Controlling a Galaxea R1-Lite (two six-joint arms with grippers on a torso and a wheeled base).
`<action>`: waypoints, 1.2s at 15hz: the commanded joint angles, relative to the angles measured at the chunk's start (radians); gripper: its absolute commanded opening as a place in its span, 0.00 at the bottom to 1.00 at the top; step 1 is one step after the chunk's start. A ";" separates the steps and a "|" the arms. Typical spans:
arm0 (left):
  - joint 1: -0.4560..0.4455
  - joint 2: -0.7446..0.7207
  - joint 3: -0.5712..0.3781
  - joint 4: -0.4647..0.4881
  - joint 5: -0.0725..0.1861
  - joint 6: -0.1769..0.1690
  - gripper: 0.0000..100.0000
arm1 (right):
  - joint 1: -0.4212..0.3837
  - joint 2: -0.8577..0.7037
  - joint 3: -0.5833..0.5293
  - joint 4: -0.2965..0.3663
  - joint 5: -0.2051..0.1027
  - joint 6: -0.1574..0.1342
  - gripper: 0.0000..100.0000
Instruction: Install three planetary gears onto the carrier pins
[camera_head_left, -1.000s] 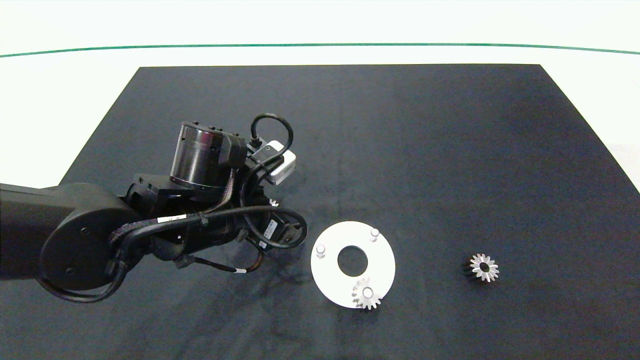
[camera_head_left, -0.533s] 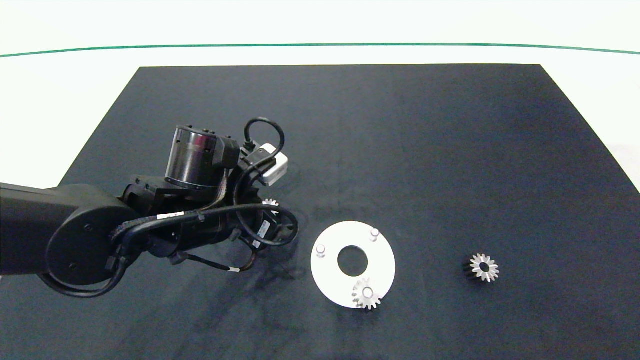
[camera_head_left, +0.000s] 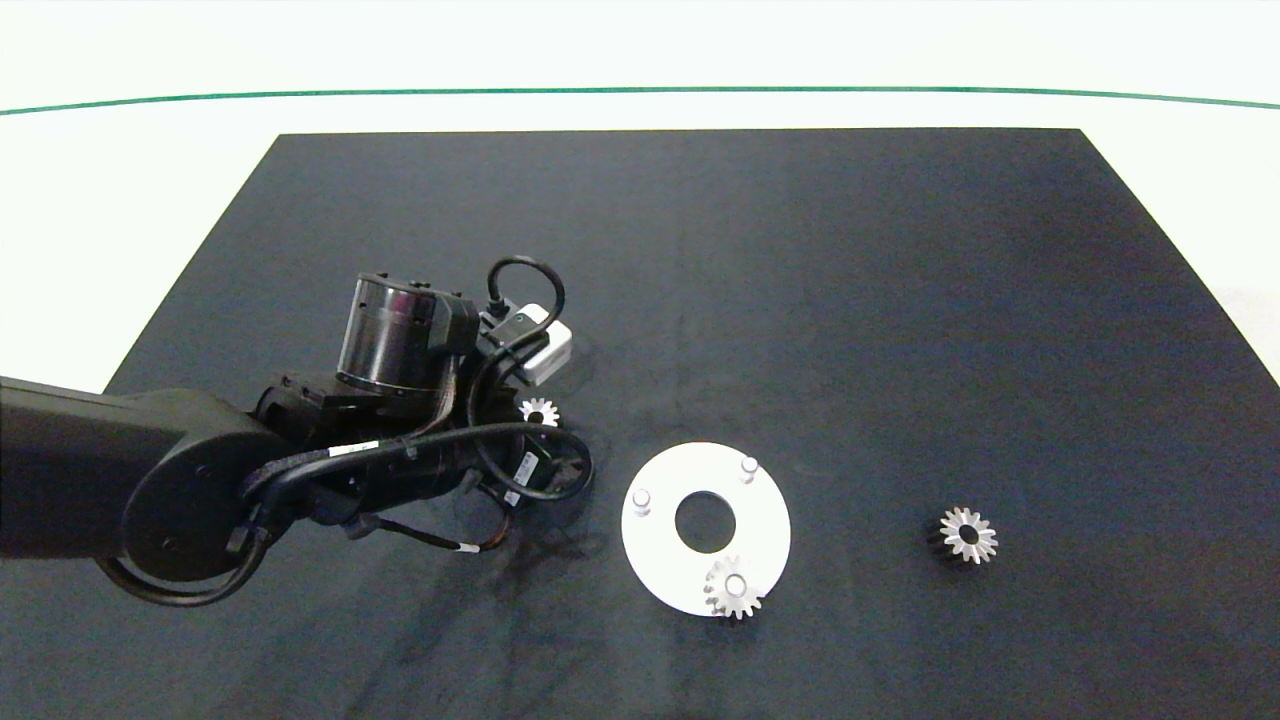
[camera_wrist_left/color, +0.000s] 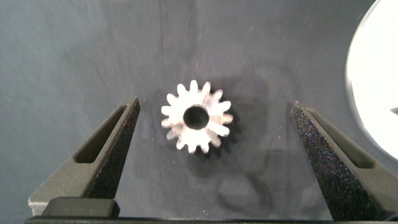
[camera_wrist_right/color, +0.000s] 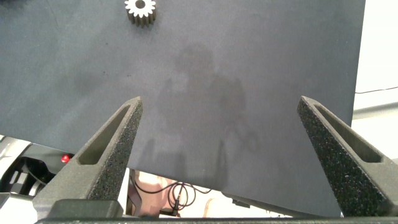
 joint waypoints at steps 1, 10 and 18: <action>0.013 0.003 0.006 -0.003 0.000 0.003 1.00 | 0.000 0.000 -0.001 0.003 0.000 -0.002 1.00; 0.017 0.011 0.029 -0.046 -0.021 0.004 0.89 | 0.000 -0.002 -0.001 0.003 0.000 -0.002 1.00; 0.016 0.012 0.023 -0.052 -0.023 0.009 0.72 | 0.000 -0.002 -0.001 0.003 0.000 -0.002 1.00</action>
